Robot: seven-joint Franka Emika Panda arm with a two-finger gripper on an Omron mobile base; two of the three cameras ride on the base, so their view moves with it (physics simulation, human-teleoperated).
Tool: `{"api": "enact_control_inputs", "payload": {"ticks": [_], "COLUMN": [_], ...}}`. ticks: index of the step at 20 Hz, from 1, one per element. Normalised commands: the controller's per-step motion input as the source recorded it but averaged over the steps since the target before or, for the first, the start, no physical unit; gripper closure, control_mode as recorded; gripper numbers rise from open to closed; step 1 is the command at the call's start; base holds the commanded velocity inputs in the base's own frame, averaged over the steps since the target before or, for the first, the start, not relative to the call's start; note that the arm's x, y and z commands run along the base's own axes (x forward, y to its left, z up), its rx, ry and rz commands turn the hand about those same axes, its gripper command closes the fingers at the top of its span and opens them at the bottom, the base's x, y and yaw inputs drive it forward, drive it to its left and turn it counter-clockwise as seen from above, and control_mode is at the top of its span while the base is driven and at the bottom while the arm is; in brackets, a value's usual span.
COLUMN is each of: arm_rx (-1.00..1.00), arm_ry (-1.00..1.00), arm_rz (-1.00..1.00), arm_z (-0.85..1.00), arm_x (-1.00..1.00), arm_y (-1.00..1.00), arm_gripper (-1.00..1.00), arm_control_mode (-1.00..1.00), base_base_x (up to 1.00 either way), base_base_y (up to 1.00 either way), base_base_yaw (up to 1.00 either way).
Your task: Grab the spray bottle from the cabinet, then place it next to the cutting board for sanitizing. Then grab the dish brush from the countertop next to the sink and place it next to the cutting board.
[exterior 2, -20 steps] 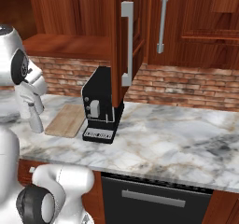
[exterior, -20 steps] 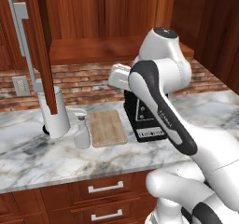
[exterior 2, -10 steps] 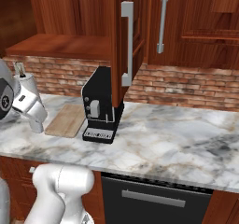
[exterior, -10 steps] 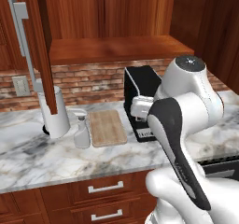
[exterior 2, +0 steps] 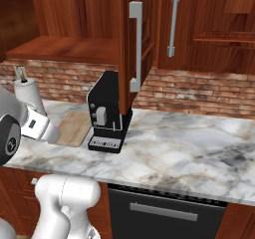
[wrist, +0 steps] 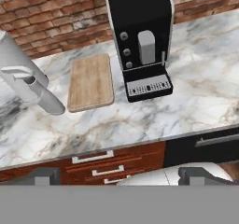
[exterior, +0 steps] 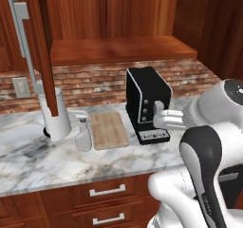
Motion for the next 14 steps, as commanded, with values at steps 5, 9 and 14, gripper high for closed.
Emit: {"api": "enact_control_inputs", "payload": {"ticks": [5,9,14], "arm_rx": [0.00,0.00,0.00], "arm_ry": [-0.15,0.00,0.00], "arm_rz": [0.05,0.00,0.00], "arm_z": [0.07,0.00,0.00], "arm_x": [-0.55,0.00,0.00], "arm_y": [-0.03,0.00,0.00], "arm_gripper": [-1.00,-1.00,-1.00], "arm_control_mode": [1.00,1.00,1.00], "base_base_x": [-0.40,-1.00,-0.39], "base_base_y": [-0.01,-0.49,-1.00], "base_base_yaw": [0.03,0.01,-0.15]}}
